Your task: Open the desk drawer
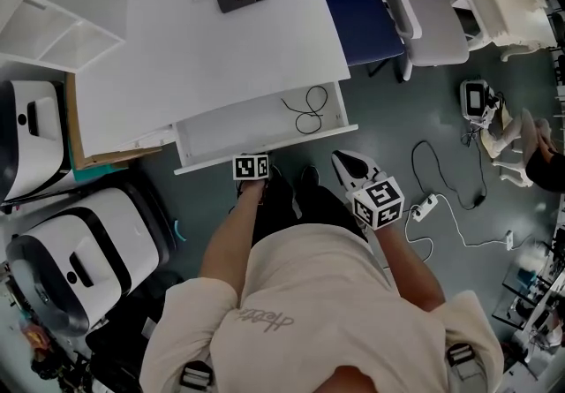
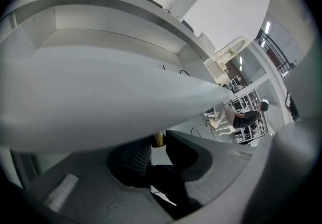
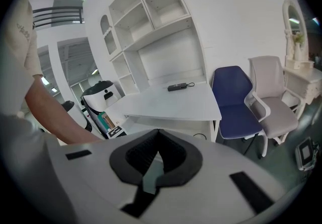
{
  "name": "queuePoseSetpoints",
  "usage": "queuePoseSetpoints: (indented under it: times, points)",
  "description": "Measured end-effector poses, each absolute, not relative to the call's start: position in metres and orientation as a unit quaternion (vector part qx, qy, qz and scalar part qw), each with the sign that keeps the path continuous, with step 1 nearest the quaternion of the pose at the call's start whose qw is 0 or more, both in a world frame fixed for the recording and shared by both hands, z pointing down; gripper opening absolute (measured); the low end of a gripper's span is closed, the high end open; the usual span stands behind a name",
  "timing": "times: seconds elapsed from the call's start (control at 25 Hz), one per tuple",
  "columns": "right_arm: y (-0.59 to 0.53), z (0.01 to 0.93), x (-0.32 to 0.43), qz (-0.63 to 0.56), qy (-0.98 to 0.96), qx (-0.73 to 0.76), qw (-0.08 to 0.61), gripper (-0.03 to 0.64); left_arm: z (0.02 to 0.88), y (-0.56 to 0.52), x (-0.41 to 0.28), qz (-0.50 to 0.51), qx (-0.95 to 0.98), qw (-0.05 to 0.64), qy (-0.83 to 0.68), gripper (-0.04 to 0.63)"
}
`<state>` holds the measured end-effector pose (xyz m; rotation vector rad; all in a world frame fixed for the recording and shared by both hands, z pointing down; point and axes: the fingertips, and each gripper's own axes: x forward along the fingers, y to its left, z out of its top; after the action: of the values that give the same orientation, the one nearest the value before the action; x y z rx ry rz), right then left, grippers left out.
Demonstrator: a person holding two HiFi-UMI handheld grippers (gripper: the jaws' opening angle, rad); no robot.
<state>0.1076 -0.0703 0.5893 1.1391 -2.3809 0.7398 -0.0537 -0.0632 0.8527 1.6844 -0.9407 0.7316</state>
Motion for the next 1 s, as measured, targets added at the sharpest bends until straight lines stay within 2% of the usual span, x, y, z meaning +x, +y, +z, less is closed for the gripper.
queuePoseSetpoints:
  times: [1.0]
  points:
    - [-0.03,0.611,0.137,0.275,-0.872,0.352,0.199,0.002,0.856,-0.003,-0.043,0.329,0.68,0.501,-0.423,0.097]
